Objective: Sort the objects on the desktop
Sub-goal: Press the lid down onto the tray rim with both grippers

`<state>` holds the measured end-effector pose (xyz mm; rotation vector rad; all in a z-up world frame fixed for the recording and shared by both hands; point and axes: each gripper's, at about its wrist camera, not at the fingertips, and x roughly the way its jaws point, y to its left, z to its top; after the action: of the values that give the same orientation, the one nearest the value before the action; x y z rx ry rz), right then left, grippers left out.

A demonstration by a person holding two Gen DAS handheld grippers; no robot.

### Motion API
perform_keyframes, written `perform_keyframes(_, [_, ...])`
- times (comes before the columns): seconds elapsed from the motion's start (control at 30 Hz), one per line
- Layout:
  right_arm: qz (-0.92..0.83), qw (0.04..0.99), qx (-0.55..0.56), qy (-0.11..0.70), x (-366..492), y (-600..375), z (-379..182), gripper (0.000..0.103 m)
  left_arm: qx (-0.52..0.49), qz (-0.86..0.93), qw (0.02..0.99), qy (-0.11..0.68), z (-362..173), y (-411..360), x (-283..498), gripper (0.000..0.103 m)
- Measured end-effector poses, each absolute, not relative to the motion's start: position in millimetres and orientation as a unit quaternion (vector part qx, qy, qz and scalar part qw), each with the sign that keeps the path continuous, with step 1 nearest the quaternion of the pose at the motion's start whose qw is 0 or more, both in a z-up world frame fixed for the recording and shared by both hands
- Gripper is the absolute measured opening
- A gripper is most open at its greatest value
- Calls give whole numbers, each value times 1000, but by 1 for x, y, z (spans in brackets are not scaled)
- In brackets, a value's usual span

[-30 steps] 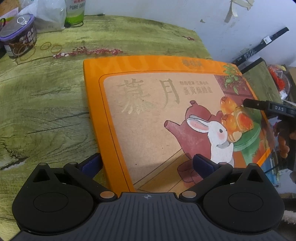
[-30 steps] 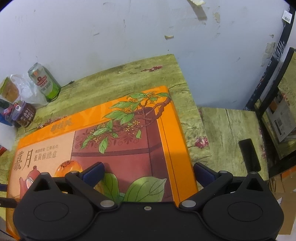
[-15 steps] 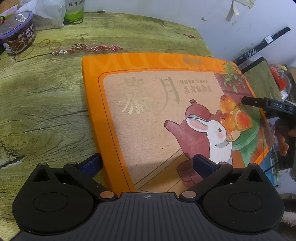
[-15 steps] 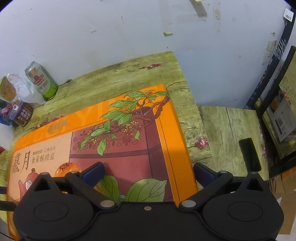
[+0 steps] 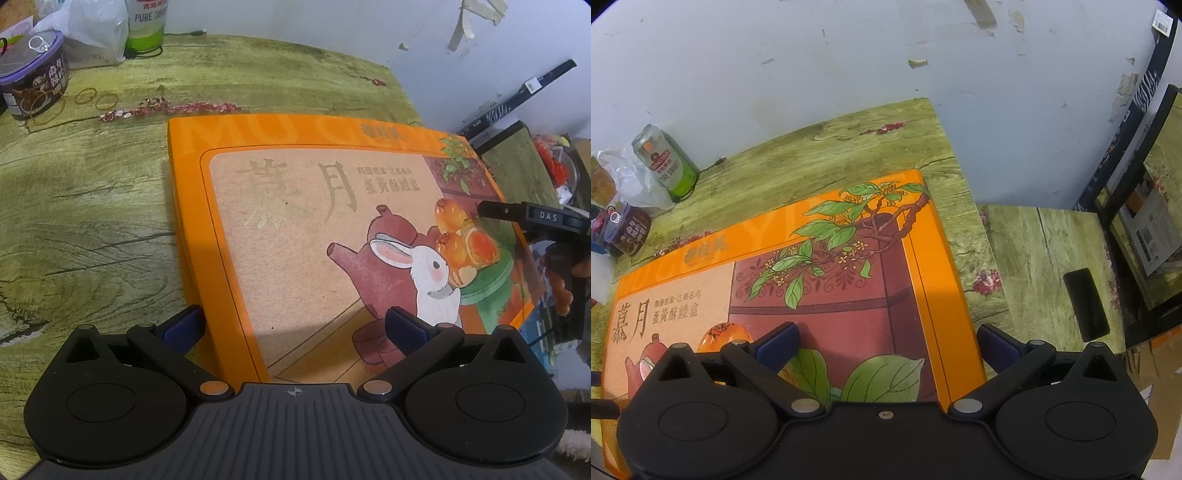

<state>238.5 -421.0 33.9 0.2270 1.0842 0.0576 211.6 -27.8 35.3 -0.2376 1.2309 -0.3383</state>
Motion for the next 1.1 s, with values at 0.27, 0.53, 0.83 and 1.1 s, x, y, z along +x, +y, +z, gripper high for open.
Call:
perform_keyframes(0.27, [27,849,104,517,240,-420,34,103,-117,-158,794,575,33,-25,212,103])
perform_keyframes(0.53, [19,846,111,521,237,-424,32,103,-121,-159,796,571,33,-26,216,103])
perform_keyframes(0.83, [22,849,103,519,240,-420,32,103,-122,-155,797,571,31,-24,214,103])
perform_keyframes(1.1, [25,849,97,519,244,-418,31,103,-123,-153,799,569,32,-23,210,103])
